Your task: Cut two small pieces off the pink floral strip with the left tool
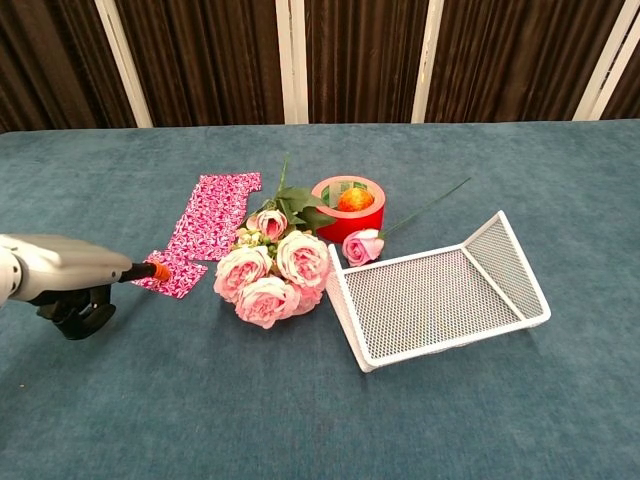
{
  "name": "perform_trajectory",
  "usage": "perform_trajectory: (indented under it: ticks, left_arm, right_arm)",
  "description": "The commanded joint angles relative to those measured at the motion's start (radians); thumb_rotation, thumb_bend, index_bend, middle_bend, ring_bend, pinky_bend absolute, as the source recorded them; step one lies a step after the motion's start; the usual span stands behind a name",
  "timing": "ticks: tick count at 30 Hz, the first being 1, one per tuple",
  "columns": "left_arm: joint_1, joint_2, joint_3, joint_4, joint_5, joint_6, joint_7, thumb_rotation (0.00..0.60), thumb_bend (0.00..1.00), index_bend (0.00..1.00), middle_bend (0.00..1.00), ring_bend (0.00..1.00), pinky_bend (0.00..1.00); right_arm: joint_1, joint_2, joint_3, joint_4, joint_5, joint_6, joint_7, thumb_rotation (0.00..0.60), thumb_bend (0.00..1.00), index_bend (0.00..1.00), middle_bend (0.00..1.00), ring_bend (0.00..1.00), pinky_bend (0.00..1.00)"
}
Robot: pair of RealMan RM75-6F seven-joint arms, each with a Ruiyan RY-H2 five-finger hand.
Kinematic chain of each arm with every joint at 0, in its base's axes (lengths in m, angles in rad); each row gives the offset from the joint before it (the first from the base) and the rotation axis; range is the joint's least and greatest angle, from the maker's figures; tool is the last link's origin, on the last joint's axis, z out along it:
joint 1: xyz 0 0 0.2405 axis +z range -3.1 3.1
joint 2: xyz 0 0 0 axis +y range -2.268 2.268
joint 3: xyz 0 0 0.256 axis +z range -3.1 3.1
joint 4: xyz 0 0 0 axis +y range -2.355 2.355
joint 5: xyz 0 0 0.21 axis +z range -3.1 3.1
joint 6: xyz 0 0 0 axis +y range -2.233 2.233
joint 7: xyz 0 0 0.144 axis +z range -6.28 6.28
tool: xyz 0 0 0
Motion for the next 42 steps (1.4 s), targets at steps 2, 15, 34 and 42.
perform_trajectory:
  ticks: [2,15,34,42]
  left_arm:
    - [0.007,0.003,0.021,-0.020,0.025,0.026,0.003,0.600,0.94,0.00,0.78,0.68,0.65]
    - [0.017,0.025,0.087,-0.100,0.068,0.038,0.013,0.600,0.95,0.00,0.79,0.69,0.65]
    - [0.033,0.155,0.136,-0.280,0.192,0.060,-0.053,0.600,0.95,0.00,0.80,0.71,0.66]
    - [0.092,0.129,0.076,-0.200,0.385,0.137,-0.142,0.600,0.94,0.00,0.79,0.71,0.66]
  right_arm:
    - [0.001,0.000,0.001,0.003,0.003,-0.004,0.008,0.600,0.37,0.00,0.05,0.16,0.26]
    - [0.000,0.004,0.001,0.010,0.000,-0.003,0.033,0.600,0.37,0.00,0.05,0.16,0.26]
    - [-0.001,0.005,0.000,0.008,-0.002,-0.001,0.032,0.600,0.37,0.00,0.05,0.16,0.26]
    - [0.001,0.004,-0.001,0.008,-0.004,-0.004,0.033,0.600,0.37,0.00,0.05,0.16,0.26]
